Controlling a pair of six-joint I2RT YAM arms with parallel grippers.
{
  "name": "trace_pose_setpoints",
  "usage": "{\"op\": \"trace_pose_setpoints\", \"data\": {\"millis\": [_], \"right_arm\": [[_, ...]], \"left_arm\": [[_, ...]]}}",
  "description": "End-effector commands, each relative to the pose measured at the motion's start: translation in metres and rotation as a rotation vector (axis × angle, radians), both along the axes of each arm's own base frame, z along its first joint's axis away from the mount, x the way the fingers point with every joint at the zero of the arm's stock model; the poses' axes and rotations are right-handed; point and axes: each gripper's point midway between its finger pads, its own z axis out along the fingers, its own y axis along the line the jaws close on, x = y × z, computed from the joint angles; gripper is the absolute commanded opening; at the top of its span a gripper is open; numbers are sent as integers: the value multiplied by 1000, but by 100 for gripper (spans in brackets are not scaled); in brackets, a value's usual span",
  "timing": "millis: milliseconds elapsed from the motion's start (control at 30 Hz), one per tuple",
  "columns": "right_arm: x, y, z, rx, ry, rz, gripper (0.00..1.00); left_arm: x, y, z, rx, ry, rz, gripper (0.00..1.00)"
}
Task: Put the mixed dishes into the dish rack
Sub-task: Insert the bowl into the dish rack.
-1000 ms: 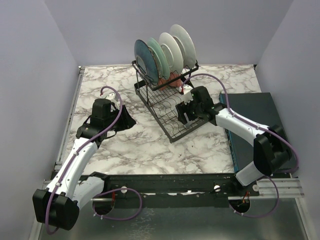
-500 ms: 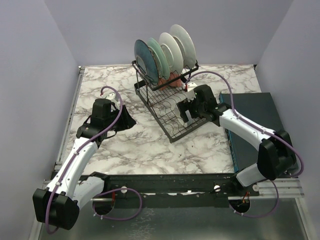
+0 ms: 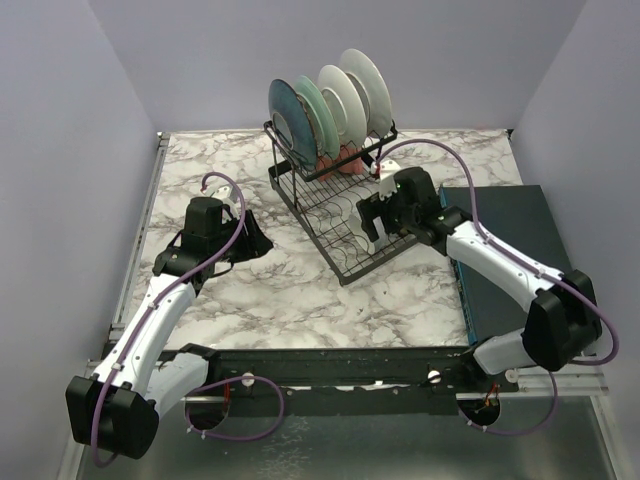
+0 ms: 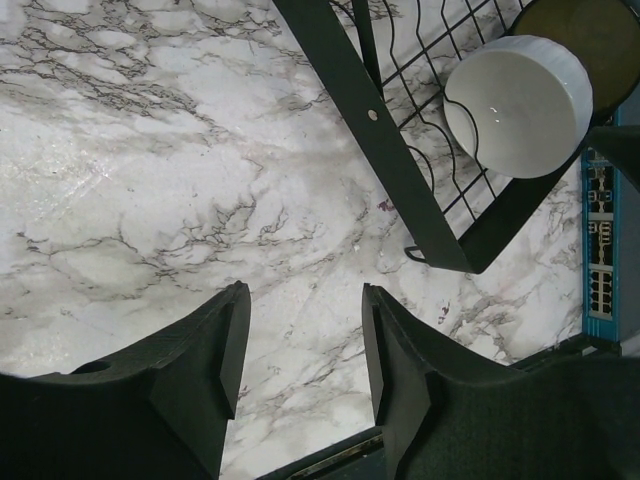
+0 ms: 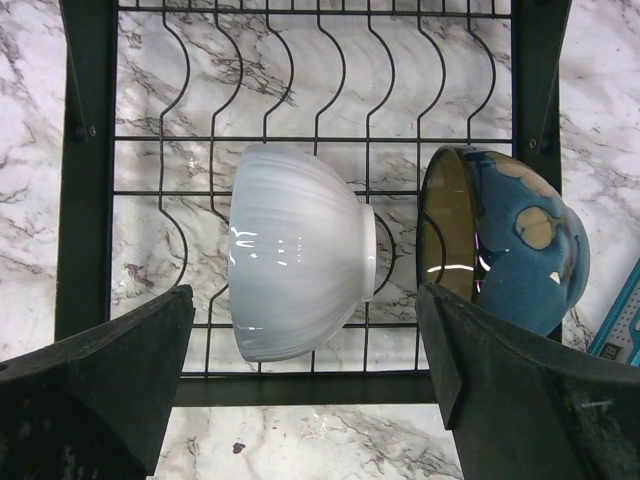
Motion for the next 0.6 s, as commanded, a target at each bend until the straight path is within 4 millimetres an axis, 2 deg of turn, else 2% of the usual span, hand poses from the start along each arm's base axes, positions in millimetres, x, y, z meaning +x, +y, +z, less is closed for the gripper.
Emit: {"op": "trace_pose_setpoints", "data": {"millis": [0,167,300,367,567], "right_arm": [[1,-1,26,46,-54,-26,100],[-6,-4,47,97,-98,-35,100],[-14,-13,66,132,-146,-68,100],[-19,-18,72,158,-152,-98,100],[-36,-39,93,206,-197,-179,100]], "left_arm": [[1,4,-2,29,-4,2,56],[1,4,0,36,-10,-4,65],[1,6,1,41,-15,0,84],[2,7,0,48,-15,7,98],[4,6,8,45,-39,-5,99]]}}
